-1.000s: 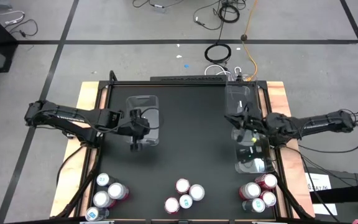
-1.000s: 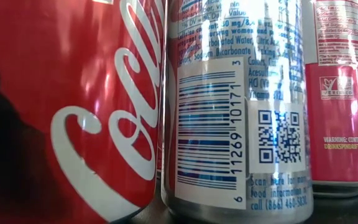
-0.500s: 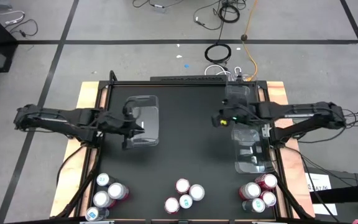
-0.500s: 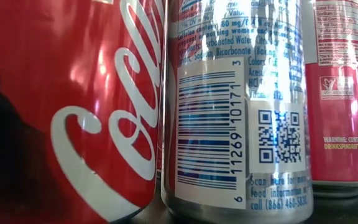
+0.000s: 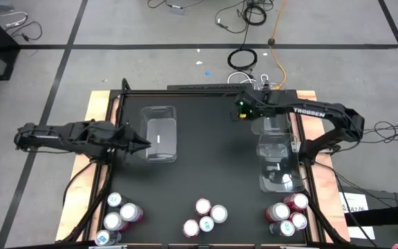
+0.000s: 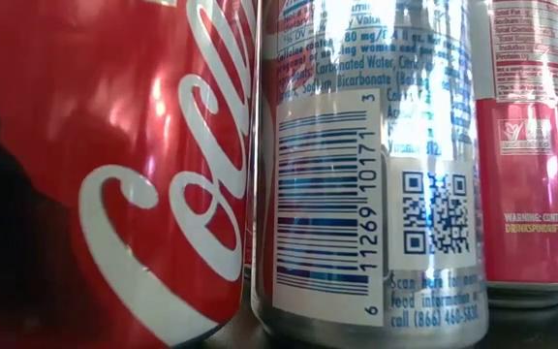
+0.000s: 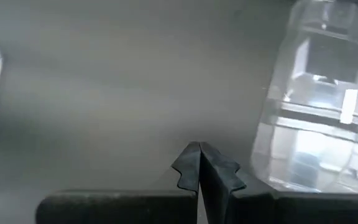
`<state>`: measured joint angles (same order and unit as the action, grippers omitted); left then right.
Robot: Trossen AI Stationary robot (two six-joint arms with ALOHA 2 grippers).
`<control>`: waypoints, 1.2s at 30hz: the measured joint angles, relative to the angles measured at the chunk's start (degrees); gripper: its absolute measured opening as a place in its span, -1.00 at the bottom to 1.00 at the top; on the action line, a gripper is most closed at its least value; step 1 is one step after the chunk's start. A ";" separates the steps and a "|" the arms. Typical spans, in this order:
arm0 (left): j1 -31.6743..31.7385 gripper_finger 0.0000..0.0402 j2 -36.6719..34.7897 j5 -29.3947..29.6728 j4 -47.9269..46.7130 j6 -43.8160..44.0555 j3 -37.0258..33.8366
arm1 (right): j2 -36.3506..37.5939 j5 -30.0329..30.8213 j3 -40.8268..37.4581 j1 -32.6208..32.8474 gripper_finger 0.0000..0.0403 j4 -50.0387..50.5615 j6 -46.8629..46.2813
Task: Sort soda cans
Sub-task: Move the top transparent bin to the right side of the left transparent bin
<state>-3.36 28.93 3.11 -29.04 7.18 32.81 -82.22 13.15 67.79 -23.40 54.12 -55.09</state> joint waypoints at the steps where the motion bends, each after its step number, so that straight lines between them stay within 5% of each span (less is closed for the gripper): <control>1: -0.03 -0.73 -0.63 0.00 -0.04 0.00 -0.30 | -0.26 0.04 0.00 -0.99 -0.99 0.42 0.04; 19: -0.04 -0.73 -2.12 0.02 -2.07 -0.10 -0.56 | -0.43 1.22 -3.42 -10.07 -0.56 0.67 4.66; 36: -0.04 -0.73 -2.12 0.04 -1.97 -0.39 -0.56 | -0.43 -2.85 -14.19 -10.69 -0.54 -9.45 3.09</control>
<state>-3.40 26.81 3.16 -31.00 6.79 32.25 -82.65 10.30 53.60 -34.09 44.67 -52.00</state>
